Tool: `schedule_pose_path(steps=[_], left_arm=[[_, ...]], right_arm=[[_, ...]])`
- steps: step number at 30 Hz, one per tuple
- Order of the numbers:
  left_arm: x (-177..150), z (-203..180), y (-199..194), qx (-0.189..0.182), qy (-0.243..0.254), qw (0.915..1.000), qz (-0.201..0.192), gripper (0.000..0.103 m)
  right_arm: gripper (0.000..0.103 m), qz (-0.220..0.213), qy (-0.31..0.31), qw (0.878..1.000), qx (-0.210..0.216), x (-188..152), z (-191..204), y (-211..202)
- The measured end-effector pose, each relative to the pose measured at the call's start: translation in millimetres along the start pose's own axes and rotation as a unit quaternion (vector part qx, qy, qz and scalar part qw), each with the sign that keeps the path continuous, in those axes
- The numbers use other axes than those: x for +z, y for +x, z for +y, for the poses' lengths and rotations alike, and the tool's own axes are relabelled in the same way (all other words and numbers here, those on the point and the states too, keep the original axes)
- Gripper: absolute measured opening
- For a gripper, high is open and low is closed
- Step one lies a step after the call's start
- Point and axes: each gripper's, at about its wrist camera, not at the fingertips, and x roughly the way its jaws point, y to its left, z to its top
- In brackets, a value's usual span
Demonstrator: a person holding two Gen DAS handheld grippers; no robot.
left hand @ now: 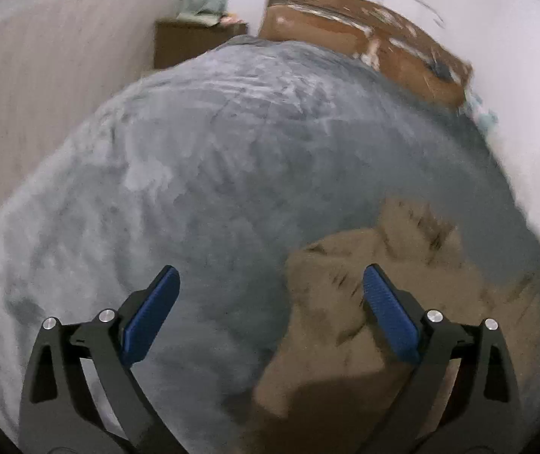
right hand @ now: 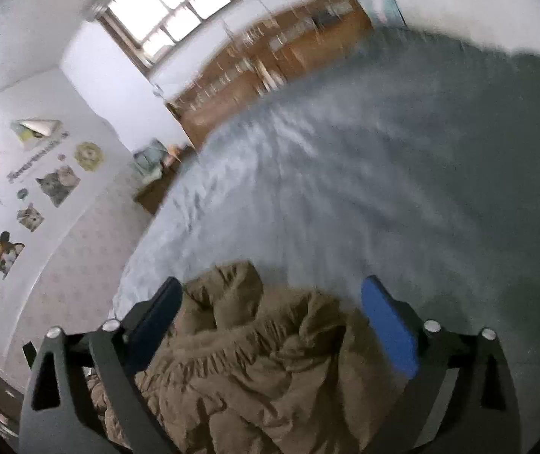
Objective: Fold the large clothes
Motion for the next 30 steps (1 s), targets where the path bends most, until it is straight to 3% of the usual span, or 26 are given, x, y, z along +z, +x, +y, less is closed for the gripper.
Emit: schedule_pose_path(steps=[1, 4, 6, 9, 12, 15, 18, 19, 21, 22, 23, 24, 26, 27, 30], left_arm=[[-4.3, -3.3, -3.4, -0.001, 0.028, 0.9996, -0.002, 0.097], [-16.6, -5.4, -21.5, -0.070, 0.120, 0.9903, -0.001, 0.097], [-22.3, 2.6, -30.6, -0.086, 0.124, 0.9884, -0.016, 0.100], [-32.8, 11.2, -23.1, -0.120, 0.095, 0.9882, 0.003, 0.100], [-43.1, -5.3, 0.4, -0.121, 0.086, 0.9885, 0.027, 0.100], [-55.7, -28.0, 21.9, -0.079, 0.124, 0.9885, 0.035, 0.100], [-70.4, -35.2, 45.4, -0.066, 0.135, 0.9866, 0.063, 0.100], [-72.8, -34.5, 50.9, -0.070, 0.129, 0.9864, 0.074, 0.100], [-75.0, -35.6, 59.4, -0.073, 0.121, 0.9860, 0.089, 0.100], [-75.1, -36.6, 62.6, -0.074, 0.115, 0.9858, 0.097, 0.098], [-74.7, -36.6, 64.9, -0.076, 0.114, 0.9856, 0.099, 0.089], [-73.7, -39.2, 64.4, -0.086, 0.114, 0.9845, 0.102, 0.067], [-72.4, -44.3, 62.5, -0.088, 0.115, 0.9839, 0.105, 0.047], [-72.3, -47.6, 61.2, -0.085, 0.118, 0.9841, 0.103, 0.034], [-67.8, -51.7, 51.8, -0.076, 0.122, 0.9861, 0.083, 0.012]], right_arm=[[0.097, 0.006, -0.020, 1.000, 0.006, 0.2, 1.6, -2.0], [0.098, 0.046, -0.101, 0.994, -0.013, -17.6, 2.8, 1.0], [0.098, 0.076, -0.130, 0.988, -0.024, -34.3, -2.6, 9.0], [0.098, 0.133, -0.150, 0.979, -0.028, -56.8, -11.2, 25.5], [0.098, 0.140, -0.173, 0.974, -0.051, -63.4, -7.4, 36.5], [0.098, 0.160, -0.168, 0.971, -0.051, -67.8, -6.2, 46.7], [0.097, 0.189, -0.166, 0.967, -0.043, -75.0, -11.1, 56.9], [0.095, 0.195, -0.165, 0.966, -0.039, -77.2, -12.2, 57.8], [0.076, 0.201, -0.168, 0.965, -0.032, -79.2, -12.4, 61.5], [0.061, 0.205, -0.169, 0.964, -0.029, -79.4, -10.7, 64.4], [0.048, 0.207, -0.170, 0.963, -0.028, -81.0, -8.9, 65.3], [0.043, 0.207, -0.175, 0.962, -0.027, -81.2, -4.8, 66.9], [0.029, 0.201, -0.188, 0.961, -0.034, -81.6, 5.3, 69.2], [0.027, 0.197, -0.191, 0.961, -0.038, -81.8, 8.9, 69.5], [0.018, 0.169, -0.189, 0.966, -0.045, -76.2, 18.4, 63.4]])
